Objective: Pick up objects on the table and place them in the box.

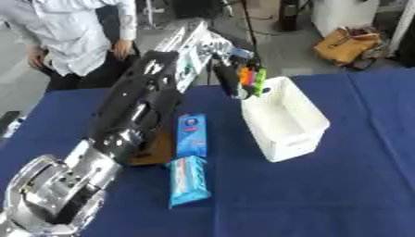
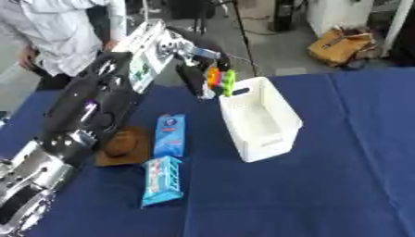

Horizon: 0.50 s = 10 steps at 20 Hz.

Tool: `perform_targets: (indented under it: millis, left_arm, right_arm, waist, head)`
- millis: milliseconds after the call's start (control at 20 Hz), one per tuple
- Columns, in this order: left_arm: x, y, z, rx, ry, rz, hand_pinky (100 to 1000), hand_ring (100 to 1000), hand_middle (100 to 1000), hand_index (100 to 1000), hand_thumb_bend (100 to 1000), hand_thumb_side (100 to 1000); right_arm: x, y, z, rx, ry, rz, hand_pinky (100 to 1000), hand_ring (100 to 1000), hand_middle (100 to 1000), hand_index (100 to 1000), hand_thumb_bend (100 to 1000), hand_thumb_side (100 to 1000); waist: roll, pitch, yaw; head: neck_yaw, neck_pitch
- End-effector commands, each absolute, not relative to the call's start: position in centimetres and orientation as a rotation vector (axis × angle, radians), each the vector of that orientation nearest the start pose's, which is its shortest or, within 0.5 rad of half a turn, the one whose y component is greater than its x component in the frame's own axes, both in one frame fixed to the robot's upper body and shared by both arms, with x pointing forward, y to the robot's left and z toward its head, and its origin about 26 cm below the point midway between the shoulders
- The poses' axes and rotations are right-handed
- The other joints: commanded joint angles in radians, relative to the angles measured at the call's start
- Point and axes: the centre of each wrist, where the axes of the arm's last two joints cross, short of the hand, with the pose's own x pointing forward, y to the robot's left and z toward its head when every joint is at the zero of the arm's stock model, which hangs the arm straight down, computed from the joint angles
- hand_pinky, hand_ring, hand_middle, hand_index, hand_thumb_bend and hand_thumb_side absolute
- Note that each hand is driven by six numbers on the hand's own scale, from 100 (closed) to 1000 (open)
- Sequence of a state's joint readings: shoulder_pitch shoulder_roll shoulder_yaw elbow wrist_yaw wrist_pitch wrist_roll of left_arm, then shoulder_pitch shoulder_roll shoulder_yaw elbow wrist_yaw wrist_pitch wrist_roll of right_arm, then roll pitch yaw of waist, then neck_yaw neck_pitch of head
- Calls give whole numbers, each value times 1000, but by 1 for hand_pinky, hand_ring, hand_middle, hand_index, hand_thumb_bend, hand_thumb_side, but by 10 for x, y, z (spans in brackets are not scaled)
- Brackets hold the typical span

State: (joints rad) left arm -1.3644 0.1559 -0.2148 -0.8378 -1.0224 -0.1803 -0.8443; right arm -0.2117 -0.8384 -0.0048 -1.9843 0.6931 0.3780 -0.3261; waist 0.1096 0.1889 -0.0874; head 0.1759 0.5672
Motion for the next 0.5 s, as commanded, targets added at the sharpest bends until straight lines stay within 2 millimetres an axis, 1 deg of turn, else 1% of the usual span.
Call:
perform_targets:
  millis: [50,250,500]
  left_arm:
    - [481,79,336,757,-1344,-1955,1000,414,387,539,100,315]
    - [481,75,330,715,-1450,-1864,964,399,382,536,100,312]
    - [485,76,316,617,-1513,-1721,951,385,374,523,100,360]
  right_arm:
    - [283,-333,246,-1673,-1842,649,866,911,818,769,100,1000]
    - [284,-332,247,-1665,-1853,646,867,913,818,769,100,1000]
    - [284,-331,247,-1660,-1864,639,867,914,818,769,100,1000]
  waist:
    - [-6,-11,-9]
    - [-6,-7,-15]
    - [-9,-4,-19]
  head:
    - [14,-17]
    - [21,-22]
    - [22,-28]
